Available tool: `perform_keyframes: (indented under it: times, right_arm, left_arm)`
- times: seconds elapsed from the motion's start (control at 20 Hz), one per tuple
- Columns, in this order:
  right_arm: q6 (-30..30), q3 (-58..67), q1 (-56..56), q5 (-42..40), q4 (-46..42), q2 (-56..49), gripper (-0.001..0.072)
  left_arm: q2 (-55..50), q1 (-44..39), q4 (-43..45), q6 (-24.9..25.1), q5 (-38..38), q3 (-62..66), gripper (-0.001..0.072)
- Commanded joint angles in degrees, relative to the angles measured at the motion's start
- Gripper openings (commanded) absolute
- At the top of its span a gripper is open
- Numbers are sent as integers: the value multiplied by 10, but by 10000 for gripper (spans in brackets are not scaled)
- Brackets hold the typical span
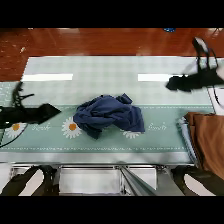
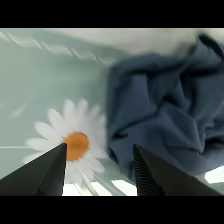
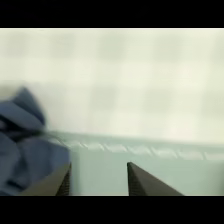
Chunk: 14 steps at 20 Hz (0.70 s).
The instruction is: Fold the shirts.
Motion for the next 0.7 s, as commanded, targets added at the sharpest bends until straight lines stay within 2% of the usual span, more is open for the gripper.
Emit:
perform_keyframes:
  times: [0.0,0.2,0.55,0.6,0.65]
  right_arm:
    - [-23,-224,-79,-46,77,132,407]
    - [-28,-335,-78,-40,123,196,406]
    - [-28,-374,-78,-65,195,195,406]
    - [-27,-377,-78,-65,197,195,406]
    - [-27,-378,-76,-63,202,190,406]
  left_arm:
    - [-112,-47,-76,88,-29,-29,508]
    - [-163,-105,-77,107,-3,-29,508]
    - [-187,-211,-147,105,207,-26,505]
    - [-187,-214,-147,101,214,-23,384]
    - [-187,-213,-147,102,212,-18,65]
